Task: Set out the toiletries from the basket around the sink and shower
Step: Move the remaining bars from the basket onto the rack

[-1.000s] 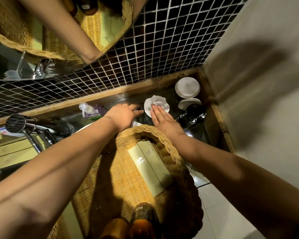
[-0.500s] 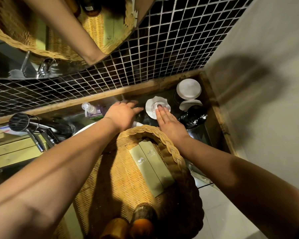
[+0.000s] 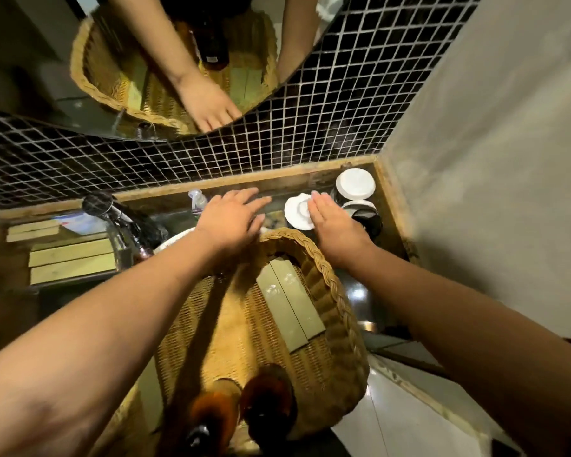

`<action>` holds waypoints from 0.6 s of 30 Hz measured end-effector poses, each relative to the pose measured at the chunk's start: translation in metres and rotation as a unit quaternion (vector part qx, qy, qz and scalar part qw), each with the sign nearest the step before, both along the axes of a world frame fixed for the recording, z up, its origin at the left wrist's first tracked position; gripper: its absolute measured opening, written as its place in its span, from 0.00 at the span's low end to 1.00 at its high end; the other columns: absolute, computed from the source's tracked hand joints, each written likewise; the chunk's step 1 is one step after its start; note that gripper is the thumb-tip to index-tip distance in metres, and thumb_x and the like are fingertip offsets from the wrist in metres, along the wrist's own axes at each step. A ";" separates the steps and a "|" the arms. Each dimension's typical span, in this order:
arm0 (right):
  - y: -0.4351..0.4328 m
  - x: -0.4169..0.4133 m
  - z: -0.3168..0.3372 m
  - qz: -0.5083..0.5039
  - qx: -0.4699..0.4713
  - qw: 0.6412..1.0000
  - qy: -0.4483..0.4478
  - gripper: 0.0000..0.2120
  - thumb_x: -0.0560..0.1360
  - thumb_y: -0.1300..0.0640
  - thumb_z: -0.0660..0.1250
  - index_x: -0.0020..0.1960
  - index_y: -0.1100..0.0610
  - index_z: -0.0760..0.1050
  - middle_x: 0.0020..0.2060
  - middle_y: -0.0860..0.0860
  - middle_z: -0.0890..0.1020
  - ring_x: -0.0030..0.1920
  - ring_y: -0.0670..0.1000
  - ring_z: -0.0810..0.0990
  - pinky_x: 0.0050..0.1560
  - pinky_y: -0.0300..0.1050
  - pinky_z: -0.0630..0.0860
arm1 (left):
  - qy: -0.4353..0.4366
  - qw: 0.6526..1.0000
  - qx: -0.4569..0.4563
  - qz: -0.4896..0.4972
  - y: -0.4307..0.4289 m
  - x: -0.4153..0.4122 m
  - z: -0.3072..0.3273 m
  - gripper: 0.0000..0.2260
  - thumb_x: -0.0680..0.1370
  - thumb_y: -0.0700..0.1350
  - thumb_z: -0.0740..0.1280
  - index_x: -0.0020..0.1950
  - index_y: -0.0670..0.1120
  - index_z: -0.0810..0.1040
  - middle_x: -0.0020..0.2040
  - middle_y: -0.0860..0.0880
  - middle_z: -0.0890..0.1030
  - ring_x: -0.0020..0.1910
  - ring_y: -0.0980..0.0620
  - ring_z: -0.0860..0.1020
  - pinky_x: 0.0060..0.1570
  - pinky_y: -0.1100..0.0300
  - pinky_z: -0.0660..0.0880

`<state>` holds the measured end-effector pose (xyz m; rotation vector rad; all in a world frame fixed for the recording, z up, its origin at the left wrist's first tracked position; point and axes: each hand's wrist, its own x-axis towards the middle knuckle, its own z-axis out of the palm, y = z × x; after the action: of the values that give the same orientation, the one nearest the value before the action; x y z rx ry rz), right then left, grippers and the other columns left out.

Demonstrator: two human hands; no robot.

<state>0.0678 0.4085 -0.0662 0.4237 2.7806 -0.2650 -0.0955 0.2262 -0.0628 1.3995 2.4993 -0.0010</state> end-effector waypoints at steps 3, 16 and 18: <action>-0.003 0.007 0.024 0.051 0.048 0.998 -0.003 0.34 0.81 0.63 0.55 0.81 0.60 0.41 0.81 0.55 0.44 0.80 0.54 0.43 0.78 0.47 0.46 | 0.000 0.999 0.039 0.008 -0.021 0.020 0.014 0.24 0.83 0.61 0.50 0.78 0.58 0.59 0.78 0.49 0.64 0.74 0.45 0.64 0.71 0.43 0.64; -0.100 0.068 0.027 0.153 0.000 0.988 -0.035 0.31 0.84 0.46 0.50 0.81 0.60 0.49 0.81 0.57 0.52 0.80 0.55 0.50 0.77 0.48 0.50 | -0.031 0.995 -0.045 -0.088 -0.091 0.111 0.013 0.26 0.80 0.60 0.57 0.78 0.58 0.59 0.79 0.49 0.61 0.75 0.45 0.62 0.70 0.45 0.60; -0.116 0.073 0.010 0.152 0.000 0.984 -0.089 0.32 0.84 0.44 0.49 0.81 0.60 0.48 0.81 0.58 0.51 0.80 0.56 0.51 0.77 0.50 0.53 | -0.040 0.992 -0.081 -0.084 -0.095 0.117 0.006 0.27 0.80 0.61 0.59 0.78 0.59 0.59 0.79 0.50 0.60 0.76 0.45 0.60 0.70 0.45 0.60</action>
<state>0.1410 0.2927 -0.0559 0.0164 2.6200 -0.1452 0.0220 0.1316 -0.0567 1.5064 2.2539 -0.1730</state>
